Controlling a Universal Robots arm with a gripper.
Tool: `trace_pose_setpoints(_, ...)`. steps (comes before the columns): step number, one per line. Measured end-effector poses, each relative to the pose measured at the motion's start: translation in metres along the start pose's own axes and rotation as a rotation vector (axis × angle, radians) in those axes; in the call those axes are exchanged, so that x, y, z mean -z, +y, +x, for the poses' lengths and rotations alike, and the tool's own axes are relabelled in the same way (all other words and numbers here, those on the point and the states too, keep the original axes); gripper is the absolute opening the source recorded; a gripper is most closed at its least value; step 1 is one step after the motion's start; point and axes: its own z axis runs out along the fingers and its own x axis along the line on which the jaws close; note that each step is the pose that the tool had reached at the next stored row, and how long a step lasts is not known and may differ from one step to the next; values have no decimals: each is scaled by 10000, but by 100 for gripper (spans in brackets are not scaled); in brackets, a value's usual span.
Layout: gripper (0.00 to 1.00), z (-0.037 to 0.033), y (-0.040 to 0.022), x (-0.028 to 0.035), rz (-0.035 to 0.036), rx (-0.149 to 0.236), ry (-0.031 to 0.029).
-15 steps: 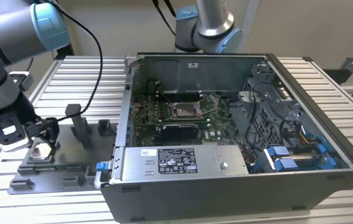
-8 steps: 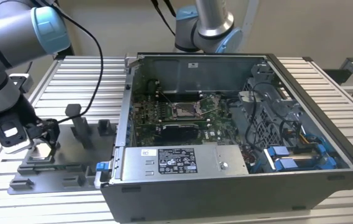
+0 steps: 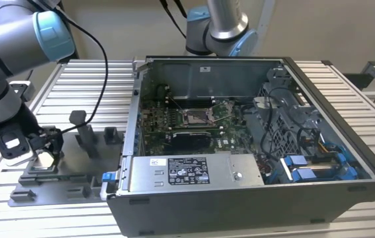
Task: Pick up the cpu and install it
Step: 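Reach for the cpu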
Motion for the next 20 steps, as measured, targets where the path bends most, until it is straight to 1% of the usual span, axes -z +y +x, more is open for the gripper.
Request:
trace_pose_setpoints(2, 100, 0, -5, 0, -16, 25, 4)
trace_pose_setpoints(9, 100, 1, -32, -5, -17, 24, 3)
trace_pose_setpoints(20, 100, 10, -43, -24, -18, -39, -7)
